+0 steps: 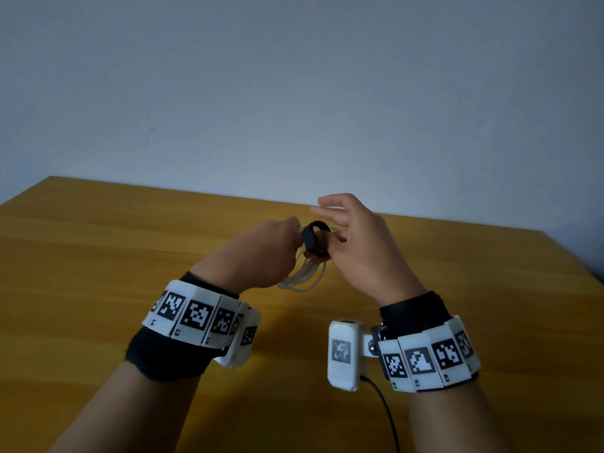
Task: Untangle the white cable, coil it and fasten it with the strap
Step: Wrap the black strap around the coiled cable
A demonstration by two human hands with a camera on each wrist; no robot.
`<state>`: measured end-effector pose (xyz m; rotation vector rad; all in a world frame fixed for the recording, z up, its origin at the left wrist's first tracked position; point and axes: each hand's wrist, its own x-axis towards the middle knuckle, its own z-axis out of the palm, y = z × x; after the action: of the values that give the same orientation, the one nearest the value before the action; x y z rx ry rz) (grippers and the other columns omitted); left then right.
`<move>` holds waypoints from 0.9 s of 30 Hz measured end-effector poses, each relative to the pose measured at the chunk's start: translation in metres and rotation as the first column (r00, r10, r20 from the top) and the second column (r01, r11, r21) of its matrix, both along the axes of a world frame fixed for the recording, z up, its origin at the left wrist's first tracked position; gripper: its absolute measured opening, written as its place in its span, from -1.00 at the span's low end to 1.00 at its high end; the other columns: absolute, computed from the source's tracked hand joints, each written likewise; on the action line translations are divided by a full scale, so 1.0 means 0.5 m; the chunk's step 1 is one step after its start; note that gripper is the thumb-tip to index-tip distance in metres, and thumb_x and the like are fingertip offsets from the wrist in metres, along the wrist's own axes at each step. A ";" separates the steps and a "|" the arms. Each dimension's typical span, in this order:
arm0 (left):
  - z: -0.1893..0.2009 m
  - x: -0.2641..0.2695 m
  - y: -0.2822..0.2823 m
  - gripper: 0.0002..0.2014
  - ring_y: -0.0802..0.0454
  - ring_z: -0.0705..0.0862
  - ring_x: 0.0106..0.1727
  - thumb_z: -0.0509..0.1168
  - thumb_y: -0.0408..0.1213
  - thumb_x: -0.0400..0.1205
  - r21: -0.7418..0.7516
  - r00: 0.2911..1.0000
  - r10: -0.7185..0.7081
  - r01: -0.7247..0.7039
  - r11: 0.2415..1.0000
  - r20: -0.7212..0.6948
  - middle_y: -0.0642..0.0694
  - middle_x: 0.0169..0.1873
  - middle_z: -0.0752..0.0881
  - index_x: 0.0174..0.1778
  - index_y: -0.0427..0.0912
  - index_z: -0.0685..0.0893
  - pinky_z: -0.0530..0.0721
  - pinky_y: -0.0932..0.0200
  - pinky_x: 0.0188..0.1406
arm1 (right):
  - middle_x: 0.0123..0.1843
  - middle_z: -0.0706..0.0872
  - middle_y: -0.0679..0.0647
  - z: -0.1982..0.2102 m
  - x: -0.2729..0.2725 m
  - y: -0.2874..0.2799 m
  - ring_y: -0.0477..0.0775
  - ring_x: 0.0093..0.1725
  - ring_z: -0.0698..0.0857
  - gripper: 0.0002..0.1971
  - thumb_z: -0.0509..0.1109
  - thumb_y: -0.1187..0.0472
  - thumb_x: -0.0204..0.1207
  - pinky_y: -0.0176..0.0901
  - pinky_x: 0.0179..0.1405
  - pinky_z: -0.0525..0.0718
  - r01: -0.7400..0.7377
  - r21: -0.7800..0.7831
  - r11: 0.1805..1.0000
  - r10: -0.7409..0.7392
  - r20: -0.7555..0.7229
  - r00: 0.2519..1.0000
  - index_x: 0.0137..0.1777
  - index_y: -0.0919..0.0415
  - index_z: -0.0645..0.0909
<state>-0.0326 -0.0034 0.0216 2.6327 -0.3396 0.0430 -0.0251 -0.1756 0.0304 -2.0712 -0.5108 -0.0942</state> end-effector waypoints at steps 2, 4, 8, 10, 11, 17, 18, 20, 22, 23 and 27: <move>-0.004 0.001 0.000 -0.88 -0.23 0.74 -0.18 0.07 -0.34 0.76 -0.006 1.000 -0.002 0.002 1.000 -0.009 -0.21 -0.20 0.67 -0.03 -0.23 0.49 0.69 -0.30 -0.17 | 0.38 0.78 -0.08 0.002 0.000 0.000 -0.02 -0.24 0.89 -0.74 0.36 0.41 0.72 -0.10 -0.14 0.87 0.008 0.026 1.000 -0.008 -0.014 1.000 0.27 0.10 0.45; -0.005 0.001 -0.002 -0.86 -0.22 0.73 -0.19 0.06 -0.30 0.77 -0.008 1.000 0.000 0.000 1.000 -0.025 -0.19 -0.21 0.67 -0.02 -0.20 0.49 0.69 -0.30 -0.15 | 0.16 0.87 -0.01 0.003 0.001 -0.001 -0.01 -0.38 0.86 -0.83 0.34 0.41 0.73 -0.23 -0.32 0.80 0.027 0.058 0.998 -0.027 -0.005 1.000 0.15 0.15 0.45; -0.005 0.003 -0.008 -0.84 -0.10 0.63 -0.31 0.05 -0.26 0.80 0.011 0.999 -0.001 0.002 1.000 -0.032 -0.11 -0.26 0.63 0.03 -0.19 0.51 0.55 -0.02 -0.37 | -0.15 0.87 0.01 -0.006 0.010 0.002 -0.12 -0.46 0.81 -0.89 0.40 0.39 0.69 -0.35 -0.45 0.71 0.139 0.069 0.988 -0.147 0.131 0.981 -0.02 0.19 0.65; -0.005 0.004 -0.009 -0.81 -0.04 0.52 -0.39 0.05 -0.22 0.81 -0.005 0.999 -0.001 0.001 1.000 -0.050 -0.08 -0.30 0.60 0.04 -0.19 0.53 0.44 0.07 -0.41 | -0.13 0.87 -0.01 -0.010 0.014 0.002 -0.11 -0.41 0.82 -0.90 0.46 0.36 0.65 -0.29 -0.42 0.77 0.206 0.106 0.973 -0.223 0.185 0.957 -0.04 0.16 0.75; -0.005 0.004 -0.009 -0.79 -0.03 0.49 -0.40 0.04 -0.20 0.82 -0.013 0.998 -0.005 0.004 1.000 -0.060 -0.07 -0.31 0.58 0.03 -0.20 0.53 0.42 0.07 -0.41 | -0.13 0.86 -0.03 -0.011 0.014 0.002 -0.09 -0.40 0.83 -0.91 0.48 0.35 0.63 -0.24 -0.41 0.80 0.230 0.136 0.964 -0.254 0.205 0.945 -0.04 0.15 0.77; -0.006 0.002 -0.010 -0.75 -0.02 0.46 -0.42 0.05 -0.17 0.83 0.019 0.999 -0.038 0.038 0.999 -0.030 -0.07 -0.33 0.56 -0.05 -0.22 0.50 0.35 0.11 -0.46 | -0.22 0.84 -0.11 -0.013 0.012 0.005 -0.13 -0.43 0.82 -0.90 0.54 0.31 0.59 -0.24 -0.44 0.75 0.295 0.230 0.927 -0.354 0.285 0.891 0.02 0.13 0.85; -0.005 0.002 -0.011 -0.76 -0.02 0.46 -0.42 0.06 -0.17 0.83 0.027 0.999 -0.048 0.048 0.998 -0.026 -0.07 -0.33 0.57 -0.06 -0.21 0.50 0.35 0.11 -0.47 | -0.30 0.83 -0.11 -0.015 0.011 0.006 -0.12 -0.45 0.80 -0.89 0.55 0.28 0.59 -0.20 -0.41 0.77 0.315 0.212 0.925 -0.370 0.315 0.874 0.04 0.11 0.86; -0.004 0.000 -0.014 -0.78 -0.03 0.47 -0.42 0.07 -0.18 0.83 0.041 0.998 -0.067 0.068 0.997 -0.020 -0.07 -0.32 0.58 -0.07 -0.18 0.48 0.38 0.10 -0.46 | -0.39 0.82 -0.08 -0.017 0.009 0.010 -0.09 -0.49 0.77 -0.85 0.54 0.25 0.60 -0.18 -0.36 0.78 0.333 0.173 0.927 -0.374 0.344 0.861 0.10 0.08 0.88; -0.004 -0.002 -0.015 -0.83 -0.08 0.53 -0.39 0.08 -0.23 0.82 0.046 0.997 -0.078 0.078 0.996 -0.001 -0.08 -0.31 0.60 -0.06 -0.17 0.48 0.41 0.06 -0.44 | -0.32 0.86 -0.02 -0.013 0.007 0.011 -0.08 -0.47 0.78 -0.79 0.53 0.23 0.61 -0.20 -0.31 0.80 0.308 0.138 0.941 -0.336 0.313 0.888 0.21 0.09 0.86; -0.003 -0.003 -0.016 -0.85 -0.11 0.55 -0.38 0.08 -0.26 0.81 0.041 0.997 -0.082 0.081 0.996 0.013 -0.07 -0.32 0.60 -0.04 -0.16 0.47 0.41 0.05 -0.44 | -0.29 0.88 0.00 -0.011 0.006 0.011 -0.07 -0.46 0.79 -0.75 0.53 0.21 0.62 -0.23 -0.28 0.81 0.287 0.118 0.951 -0.309 0.284 0.907 0.27 0.09 0.84; 0.005 -0.007 -0.015 -0.87 -0.06 0.56 -0.35 0.04 -0.36 0.79 -0.001 0.995 -0.088 0.088 0.996 0.056 -0.10 -0.28 0.63 0.07 -0.24 0.50 0.41 0.06 -0.43 | -0.42 0.81 -0.09 -0.008 0.003 0.014 -0.11 -0.45 0.80 -0.77 0.53 0.22 0.61 -0.40 -0.34 0.73 0.210 0.063 0.976 -0.218 0.197 0.956 0.24 0.08 0.85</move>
<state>-0.0362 -0.0107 0.0243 2.6133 -0.4739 0.0883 -0.0237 -0.1684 0.0267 -2.0810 -0.4008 -0.4448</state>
